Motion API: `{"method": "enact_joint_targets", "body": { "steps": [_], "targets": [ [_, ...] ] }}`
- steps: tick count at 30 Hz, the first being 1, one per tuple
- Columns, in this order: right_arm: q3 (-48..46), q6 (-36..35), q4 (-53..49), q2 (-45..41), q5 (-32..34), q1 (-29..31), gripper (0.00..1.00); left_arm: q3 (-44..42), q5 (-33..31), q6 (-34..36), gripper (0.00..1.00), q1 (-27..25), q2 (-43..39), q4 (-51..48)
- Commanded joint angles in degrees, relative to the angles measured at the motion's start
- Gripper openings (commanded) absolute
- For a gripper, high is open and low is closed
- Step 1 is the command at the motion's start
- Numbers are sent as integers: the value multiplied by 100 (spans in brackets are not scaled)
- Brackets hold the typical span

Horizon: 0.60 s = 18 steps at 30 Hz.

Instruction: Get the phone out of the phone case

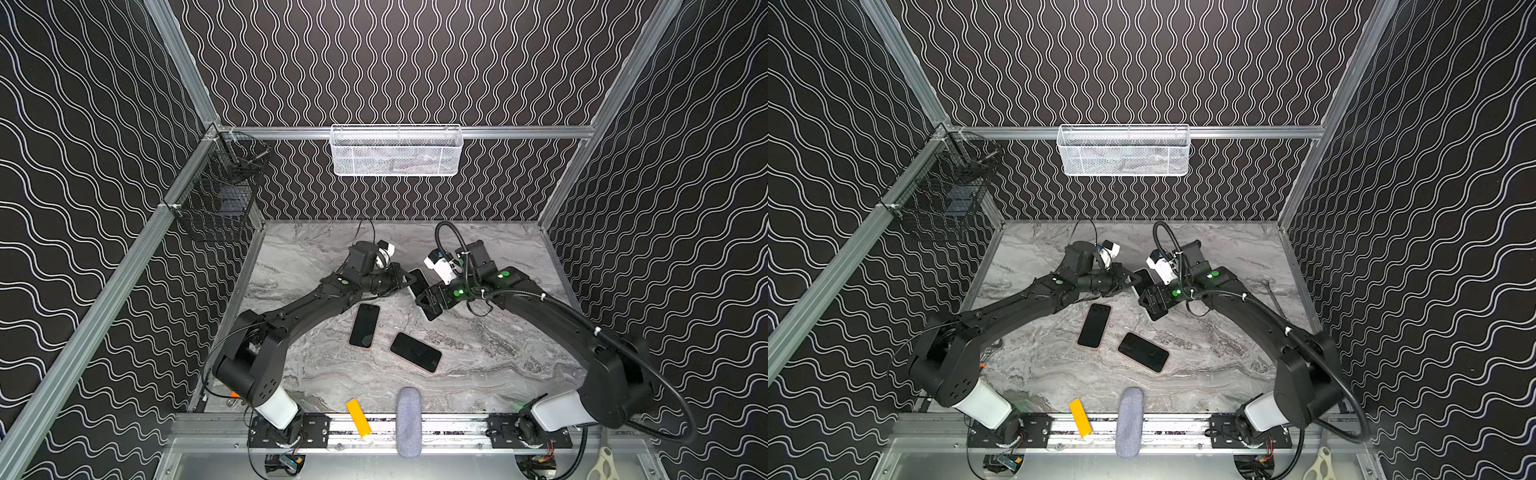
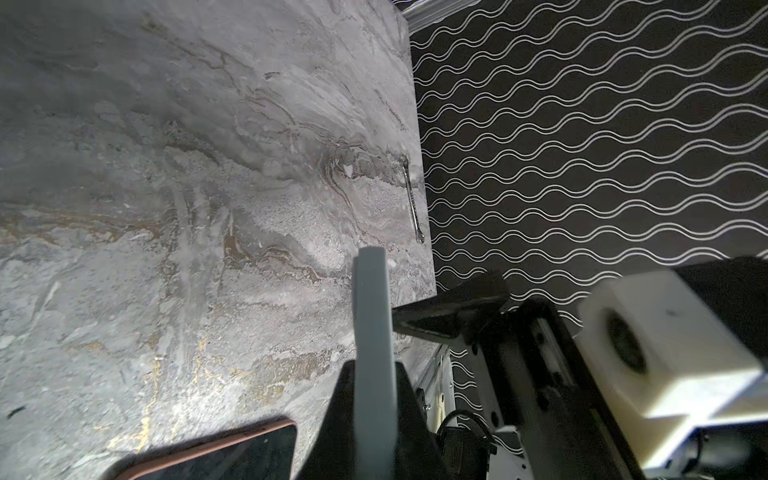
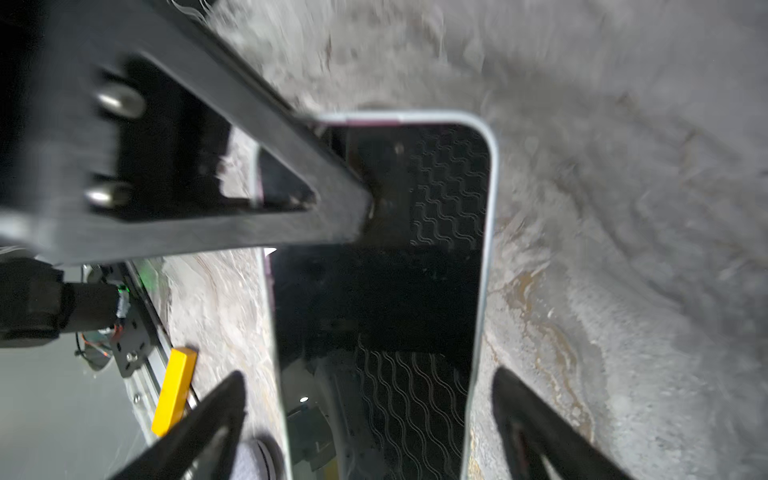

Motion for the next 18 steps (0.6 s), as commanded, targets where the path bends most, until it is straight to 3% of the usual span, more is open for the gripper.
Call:
{"method": "enact_joint_targets", "body": {
  "steps": [1,5,13,18],
  "targets": [
    [-240,286,659,-534,151,-67,98,196,276,188,0,256,-113,423],
    [-748,661,1455,-1292,253,-250,99,340,376,645,0,553,-193,491],
    [-1689,1911,2772,-2367,284,-774,99,512,939,380,0,1127,-216,984],
    [-2532,2755,3872,-2954,409,-910,99,671,1087,922,0,1235,-227,1122]
  ]
}}
